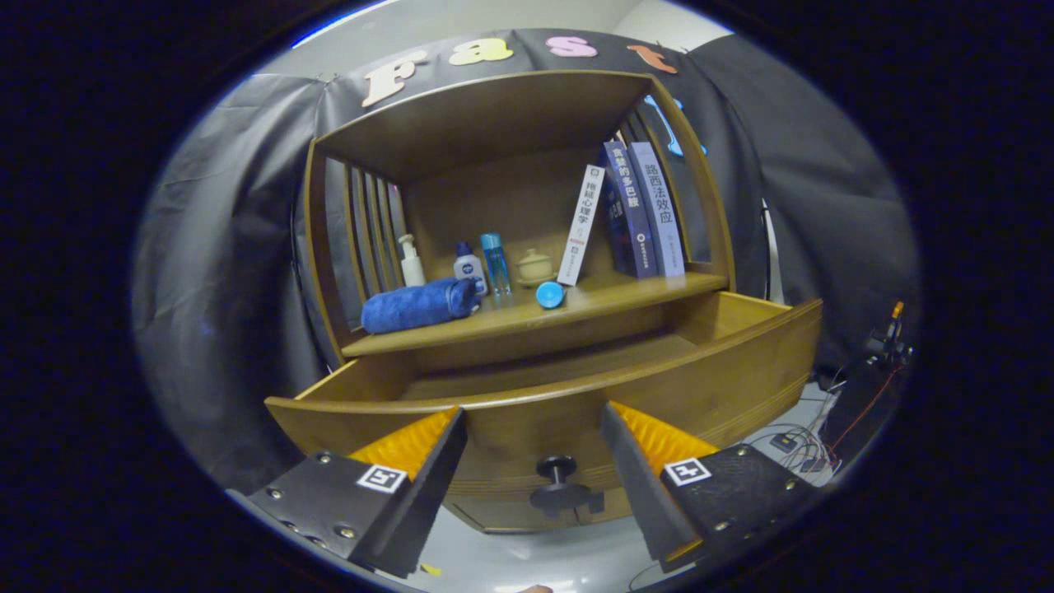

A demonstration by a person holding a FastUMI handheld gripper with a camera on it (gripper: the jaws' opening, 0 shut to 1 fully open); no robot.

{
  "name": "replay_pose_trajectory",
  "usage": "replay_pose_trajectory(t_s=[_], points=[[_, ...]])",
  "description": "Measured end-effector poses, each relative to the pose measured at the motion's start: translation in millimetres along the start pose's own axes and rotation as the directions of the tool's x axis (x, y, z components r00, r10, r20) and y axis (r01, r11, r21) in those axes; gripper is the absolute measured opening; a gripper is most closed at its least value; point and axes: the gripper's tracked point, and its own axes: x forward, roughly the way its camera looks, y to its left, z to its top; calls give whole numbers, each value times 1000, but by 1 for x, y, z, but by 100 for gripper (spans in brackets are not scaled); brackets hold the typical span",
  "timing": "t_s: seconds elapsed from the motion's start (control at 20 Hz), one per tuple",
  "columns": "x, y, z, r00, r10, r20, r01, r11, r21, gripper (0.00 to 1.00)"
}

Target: Pull open the drawer, take out the items inside it, and place them on the countertop above the cabinet.

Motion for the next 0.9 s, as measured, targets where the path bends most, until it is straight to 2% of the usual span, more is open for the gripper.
replay_pose_trajectory(t_s=[0.65, 0.9], points=[[71, 5, 11, 1000, -1, -4, 1, 1000, 17, 98], [82, 7, 16, 1000, 0, 0, 0, 1000, 23, 98]])
